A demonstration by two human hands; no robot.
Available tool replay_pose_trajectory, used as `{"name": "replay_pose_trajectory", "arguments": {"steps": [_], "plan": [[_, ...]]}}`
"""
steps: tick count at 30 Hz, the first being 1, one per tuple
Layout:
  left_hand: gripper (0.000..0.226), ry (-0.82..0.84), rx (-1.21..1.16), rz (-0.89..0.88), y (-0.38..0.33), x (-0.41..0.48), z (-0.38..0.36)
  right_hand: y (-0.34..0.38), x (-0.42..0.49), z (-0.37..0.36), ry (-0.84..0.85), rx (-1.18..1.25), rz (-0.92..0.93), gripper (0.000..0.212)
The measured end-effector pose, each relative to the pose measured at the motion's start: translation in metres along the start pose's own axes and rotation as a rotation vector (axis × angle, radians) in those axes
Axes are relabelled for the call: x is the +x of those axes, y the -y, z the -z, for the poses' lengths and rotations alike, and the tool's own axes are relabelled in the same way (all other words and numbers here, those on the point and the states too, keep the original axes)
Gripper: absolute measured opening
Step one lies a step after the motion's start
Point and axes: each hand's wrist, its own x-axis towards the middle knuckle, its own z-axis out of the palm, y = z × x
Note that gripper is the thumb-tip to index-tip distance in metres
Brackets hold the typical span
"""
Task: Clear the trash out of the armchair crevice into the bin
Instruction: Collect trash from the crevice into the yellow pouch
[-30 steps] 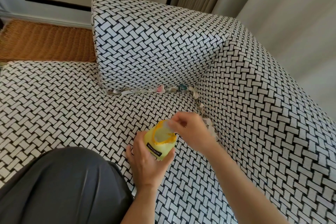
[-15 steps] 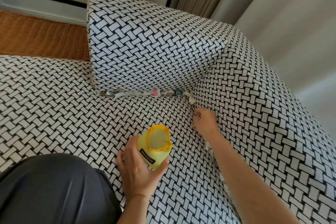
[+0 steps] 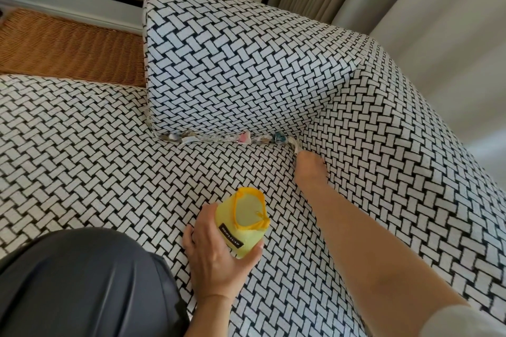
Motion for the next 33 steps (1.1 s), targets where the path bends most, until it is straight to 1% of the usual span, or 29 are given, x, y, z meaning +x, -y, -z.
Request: {"name": "replay_pose_trajectory", "arguments": {"steps": [3,5,7,9,10,12,14,16,18,21,23,25,27,29,31,33], "plan": [[0.097,0.005,0.006,0.004,0.002,-0.002,-0.001,-0.002,-0.005,-0.003,-0.08,0.06,-0.002,0.019],[0.097,0.003,0.024,0.006,0.004,-0.001,-0.002,-0.005,-0.011,-0.007,-0.177,0.168,0.013,0.022],[0.095,0.001,0.03,0.004,0.004,0.0,-0.004,-0.009,-0.022,-0.007,-0.283,0.339,0.037,0.021],[0.092,0.008,0.014,0.024,0.002,0.004,-0.005,-0.01,-0.039,-0.001,-0.334,0.575,0.047,0.02],[0.091,0.018,0.003,0.037,0.0,0.008,-0.006,-0.01,-0.048,0.005,-0.317,0.726,0.037,0.02],[0.091,0.053,-0.02,0.061,-0.001,0.018,-0.007,-0.007,-0.07,0.02,-0.199,1.014,0.023,0.019],[0.09,0.082,-0.049,0.05,-0.002,0.031,-0.008,-0.001,-0.089,0.033,-0.082,1.154,0.109,0.016],[0.089,0.081,-0.1,0.027,-0.003,0.043,-0.008,0.009,-0.102,0.041,-0.009,1.19,0.21,0.017],[0.087,0.069,-0.154,-0.007,-0.004,0.054,-0.008,0.022,-0.107,0.041,0.019,1.198,0.245,0.021],[0.085,0.094,-0.194,-0.039,-0.003,0.065,-0.008,0.039,-0.103,0.035,-0.025,1.15,0.224,0.026],[0.086,0.13,-0.199,-0.053,-0.002,0.068,-0.008,0.048,-0.099,0.032,-0.022,1.158,0.176,0.02],[0.095,0.191,-0.184,-0.109,0.0,0.069,-0.008,0.055,-0.099,0.03,0.023,1.208,0.155,0.013],[0.11,0.263,-0.146,-0.174,0.004,0.072,-0.008,0.061,-0.102,0.03,0.043,1.212,0.183,0.014],[0.12,0.309,-0.104,-0.188,0.007,0.074,-0.005,0.066,-0.107,0.032,0.028,1.247,0.167,0.015],[0.122,0.282,0.012,-0.212,0.009,0.072,-0.002,0.064,-0.111,0.033,-0.05,1.287,0.115,0.015],[0.12,0.203,0.192,-0.199,0.01,0.064,0.001,0.059,-0.116,0.033,-0.126,1.305,0.09,0.016]]}}
